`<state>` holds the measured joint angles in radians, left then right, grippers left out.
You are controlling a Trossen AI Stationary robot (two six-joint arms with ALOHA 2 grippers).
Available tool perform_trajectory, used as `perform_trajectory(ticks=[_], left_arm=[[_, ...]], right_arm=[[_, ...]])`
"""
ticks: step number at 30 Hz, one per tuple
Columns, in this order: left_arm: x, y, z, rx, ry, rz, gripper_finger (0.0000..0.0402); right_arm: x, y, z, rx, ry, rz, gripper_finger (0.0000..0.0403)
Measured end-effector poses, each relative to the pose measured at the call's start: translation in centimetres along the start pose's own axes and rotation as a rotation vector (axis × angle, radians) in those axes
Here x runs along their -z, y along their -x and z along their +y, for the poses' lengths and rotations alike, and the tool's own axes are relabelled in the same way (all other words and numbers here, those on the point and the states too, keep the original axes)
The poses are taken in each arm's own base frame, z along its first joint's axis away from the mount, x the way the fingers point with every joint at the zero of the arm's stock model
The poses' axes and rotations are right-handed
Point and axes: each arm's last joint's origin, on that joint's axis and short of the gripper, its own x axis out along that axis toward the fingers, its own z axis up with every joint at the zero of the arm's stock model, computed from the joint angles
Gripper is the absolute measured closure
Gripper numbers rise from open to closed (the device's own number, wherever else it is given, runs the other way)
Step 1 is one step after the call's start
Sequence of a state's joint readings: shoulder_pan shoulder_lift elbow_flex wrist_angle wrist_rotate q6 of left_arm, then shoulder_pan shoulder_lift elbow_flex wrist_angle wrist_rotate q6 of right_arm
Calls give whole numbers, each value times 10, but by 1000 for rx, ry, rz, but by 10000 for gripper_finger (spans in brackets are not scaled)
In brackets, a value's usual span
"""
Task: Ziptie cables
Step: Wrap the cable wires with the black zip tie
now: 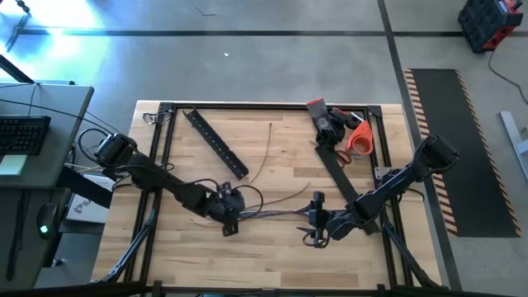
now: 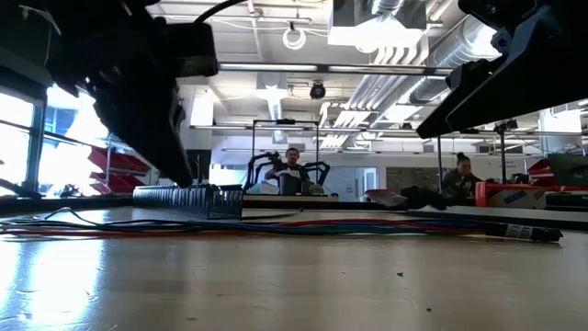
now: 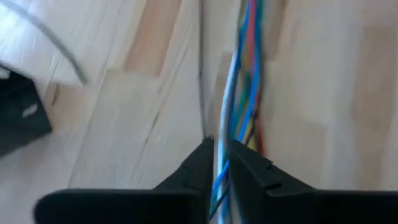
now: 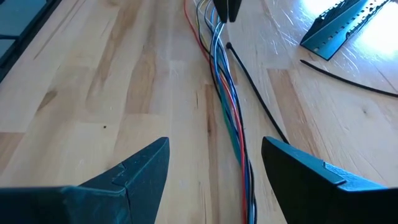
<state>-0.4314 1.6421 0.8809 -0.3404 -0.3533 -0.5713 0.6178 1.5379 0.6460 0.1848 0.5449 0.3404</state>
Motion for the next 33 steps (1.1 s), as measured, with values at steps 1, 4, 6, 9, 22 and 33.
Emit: perform_trajectory(ticks=[1, 4, 6, 9, 22, 33], left_arm=[[3, -1, 1, -9, 4, -1, 353], [9, -7, 3, -1, 30, -41, 323], [14, -11, 4, 12, 51, -67, 309], [19, -16, 6, 32, 74, -118, 296], [32, -23, 12, 60, 126, -178, 314], [41, -41, 10, 41, 152, -184, 317]], right_arm=[[0, 0, 0, 0, 0, 0, 160], [0, 0, 0, 2, 0, -1, 160], [0, 0, 0, 3, 0, -1, 160], [0, 0, 0, 3, 0, -1, 160], [0, 0, 0, 4, 0, -2, 160], [0, 0, 0, 3, -2, -5, 160]])
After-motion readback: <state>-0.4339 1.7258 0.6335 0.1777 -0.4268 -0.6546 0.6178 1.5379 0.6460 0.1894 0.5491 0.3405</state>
